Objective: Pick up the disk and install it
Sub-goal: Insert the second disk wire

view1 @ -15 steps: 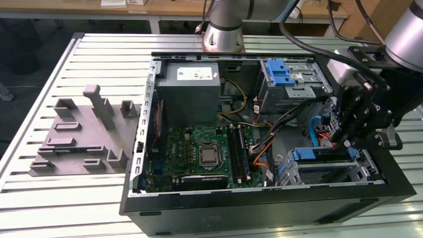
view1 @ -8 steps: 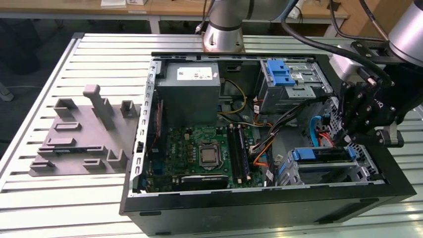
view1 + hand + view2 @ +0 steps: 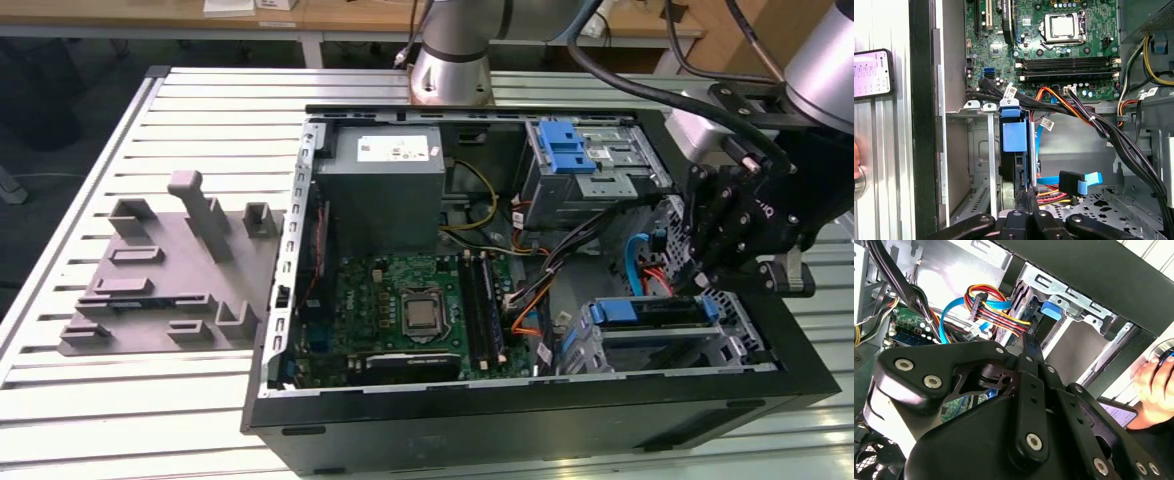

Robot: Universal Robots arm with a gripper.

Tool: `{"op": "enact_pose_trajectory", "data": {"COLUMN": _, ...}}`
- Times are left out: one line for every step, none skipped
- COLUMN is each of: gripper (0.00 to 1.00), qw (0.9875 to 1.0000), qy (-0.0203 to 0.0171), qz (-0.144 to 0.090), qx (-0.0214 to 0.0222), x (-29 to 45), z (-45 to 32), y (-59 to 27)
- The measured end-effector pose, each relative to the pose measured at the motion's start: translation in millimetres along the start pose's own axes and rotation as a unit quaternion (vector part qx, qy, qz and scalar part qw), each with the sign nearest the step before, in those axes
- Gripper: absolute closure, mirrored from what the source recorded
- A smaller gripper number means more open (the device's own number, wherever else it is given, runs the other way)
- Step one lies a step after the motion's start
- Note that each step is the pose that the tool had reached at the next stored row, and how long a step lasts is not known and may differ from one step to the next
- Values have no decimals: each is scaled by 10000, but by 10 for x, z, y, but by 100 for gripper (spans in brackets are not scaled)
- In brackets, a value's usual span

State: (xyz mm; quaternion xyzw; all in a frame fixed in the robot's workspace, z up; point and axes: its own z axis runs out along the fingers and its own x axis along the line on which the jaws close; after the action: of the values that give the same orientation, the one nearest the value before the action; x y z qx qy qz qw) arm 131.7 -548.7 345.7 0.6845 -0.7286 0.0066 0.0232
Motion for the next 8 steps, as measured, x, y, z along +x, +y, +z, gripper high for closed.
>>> {"op": "enact_pose_trajectory", "data": {"gripper": 89, "qw": 10000, "qy": 0, "qz": 0, "qx": 0, "x": 0, "z": 0, "y": 0}}
{"op": "enact_pose_trajectory", "data": {"gripper": 89, "qw": 10000, "qy": 0, "qz": 0, "qx": 0, "x": 0, "z": 0, "y": 0}}
{"op": "enact_pose_trajectory", "data": {"gripper": 89, "qw": 10000, "qy": 0, "qz": 0, "qx": 0, "x": 0, "z": 0, "y": 0}}
{"op": "enact_pose_trajectory", "data": {"gripper": 89, "qw": 10000, "qy": 0, "qz": 0, "qx": -1, "x": 0, "z": 0, "y": 0}}
{"op": "enact_pose_trajectory", "data": {"gripper": 89, "qw": 10000, "qy": 0, "qz": 0, "qx": -1, "x": 0, "z": 0, "y": 0}}
{"op": "enact_pose_trajectory", "data": {"gripper": 89, "qw": 10000, "qy": 0, "qz": 0, "qx": -1, "x": 0, "z": 0, "y": 0}}
{"op": "enact_pose_trajectory", "data": {"gripper": 89, "qw": 10000, "qy": 0, "qz": 0, "qx": -1, "x": 0, "z": 0, "y": 0}}
{"op": "enact_pose_trajectory", "data": {"gripper": 89, "qw": 10000, "qy": 0, "qz": 0, "qx": -1, "x": 0, "z": 0, "y": 0}}
